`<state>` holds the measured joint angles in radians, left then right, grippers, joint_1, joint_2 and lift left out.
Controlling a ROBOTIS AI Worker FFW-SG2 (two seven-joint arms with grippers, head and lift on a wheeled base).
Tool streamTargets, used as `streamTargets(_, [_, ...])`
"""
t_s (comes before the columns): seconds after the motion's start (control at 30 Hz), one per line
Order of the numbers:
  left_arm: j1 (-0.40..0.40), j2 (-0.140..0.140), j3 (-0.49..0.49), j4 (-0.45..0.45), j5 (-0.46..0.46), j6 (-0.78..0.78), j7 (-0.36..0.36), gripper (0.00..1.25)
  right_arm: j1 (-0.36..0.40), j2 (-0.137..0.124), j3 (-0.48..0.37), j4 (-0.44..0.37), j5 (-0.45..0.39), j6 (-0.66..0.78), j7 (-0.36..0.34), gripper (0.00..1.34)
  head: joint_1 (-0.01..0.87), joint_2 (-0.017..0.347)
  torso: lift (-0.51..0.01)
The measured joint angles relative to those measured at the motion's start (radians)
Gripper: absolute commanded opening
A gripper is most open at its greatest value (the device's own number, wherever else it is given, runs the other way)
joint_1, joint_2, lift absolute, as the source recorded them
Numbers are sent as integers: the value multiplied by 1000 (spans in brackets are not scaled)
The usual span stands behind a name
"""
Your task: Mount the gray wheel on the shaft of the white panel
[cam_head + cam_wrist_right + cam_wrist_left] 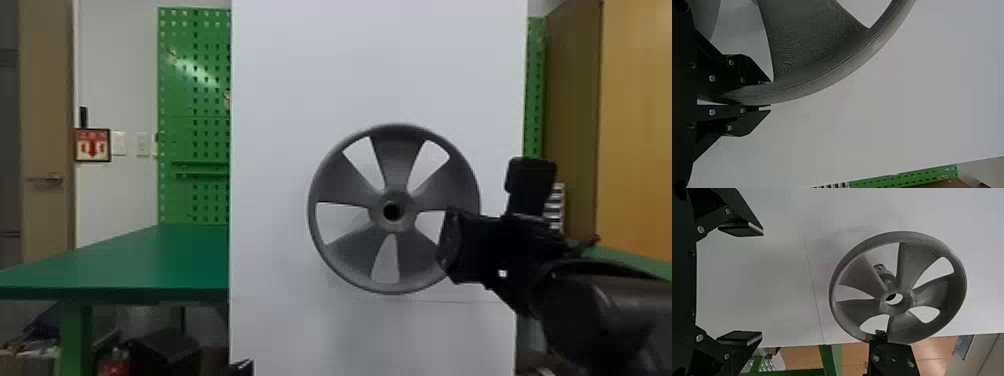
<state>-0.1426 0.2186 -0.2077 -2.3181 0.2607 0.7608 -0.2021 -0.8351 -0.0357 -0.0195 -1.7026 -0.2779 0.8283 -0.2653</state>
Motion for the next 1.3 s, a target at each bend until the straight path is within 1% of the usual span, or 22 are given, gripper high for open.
streamTargets(0.33, [-1,1,-1,0,3,0,0,913,-11,3,-7,29,0,-1,3,114,38,-8,-496])
streamTargets(0.67, [-14,1,-3,5,9,0,0,913,-22,6,-28,50,7,-9,43,114,38,-6,-496])
streamTargets(0.93, [-20,1,-5,7,11,-1,0,913,-23,18,-41,52,18,-24,55,114,38,-8,-496])
streamTargets(1.1, [-24,1,-8,10,14,-1,0,913,-18,33,-54,52,14,-32,55,114,38,-8,-496])
streamTargets(1.3, [-25,1,-8,11,15,-1,0,913,-10,36,-69,52,24,-30,55,114,38,-8,-496])
